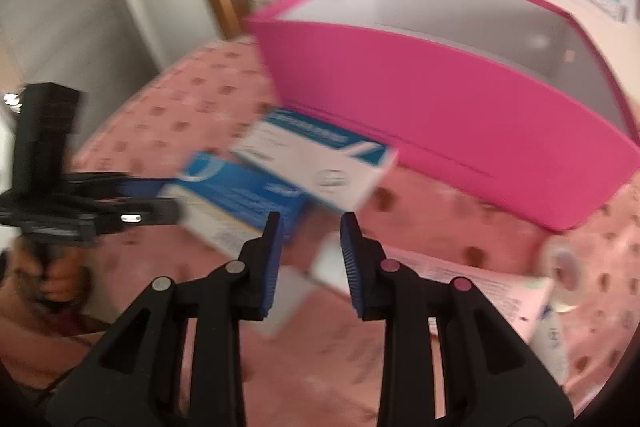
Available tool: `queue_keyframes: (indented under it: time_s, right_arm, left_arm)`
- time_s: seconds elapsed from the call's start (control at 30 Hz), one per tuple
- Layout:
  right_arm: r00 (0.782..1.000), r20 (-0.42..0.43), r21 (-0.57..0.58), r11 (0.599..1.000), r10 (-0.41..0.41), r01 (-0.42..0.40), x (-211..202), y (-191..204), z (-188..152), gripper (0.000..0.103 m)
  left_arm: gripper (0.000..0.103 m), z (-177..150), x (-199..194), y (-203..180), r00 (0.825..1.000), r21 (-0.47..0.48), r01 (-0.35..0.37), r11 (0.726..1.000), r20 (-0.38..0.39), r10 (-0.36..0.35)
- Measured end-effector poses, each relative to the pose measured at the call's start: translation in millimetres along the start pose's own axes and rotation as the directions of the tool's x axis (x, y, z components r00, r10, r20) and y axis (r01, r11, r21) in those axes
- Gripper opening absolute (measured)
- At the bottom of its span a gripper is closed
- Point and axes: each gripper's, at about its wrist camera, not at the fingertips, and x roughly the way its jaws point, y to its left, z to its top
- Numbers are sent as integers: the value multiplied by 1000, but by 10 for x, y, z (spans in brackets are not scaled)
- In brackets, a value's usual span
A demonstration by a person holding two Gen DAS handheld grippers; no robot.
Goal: Organize rigid objects
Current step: 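Grasp the blue-white ANTINE medicine box with the right gripper, then lower the ANTINE box into the magenta box and open the right gripper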
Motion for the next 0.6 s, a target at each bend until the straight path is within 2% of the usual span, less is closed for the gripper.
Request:
queue_keyframes:
  time_s: [0.07,0.17,0.33,0.6]
  right_arm:
    - [999,-31,13,999,41,-40,84,38,-3,32]
    - [996,-51,46,996,76,-74,198,20,-2,32]
    - [987,-40,111,983,154,-149,255,-40,-9,36]
    - [988,40,99,983,152,-156,-82,-32,64,36]
  left_arm:
    - [54,-11,5,-10,1000,5,6,1000,-3,-6]
    - [45,-30,5,-29,1000,11,24,1000,-13,-24]
    - [45,-31,-34,-56,1000,21,9,1000,-15,-9]
    - [45,68,-200,-283,1000,92,14,996,24,-17]
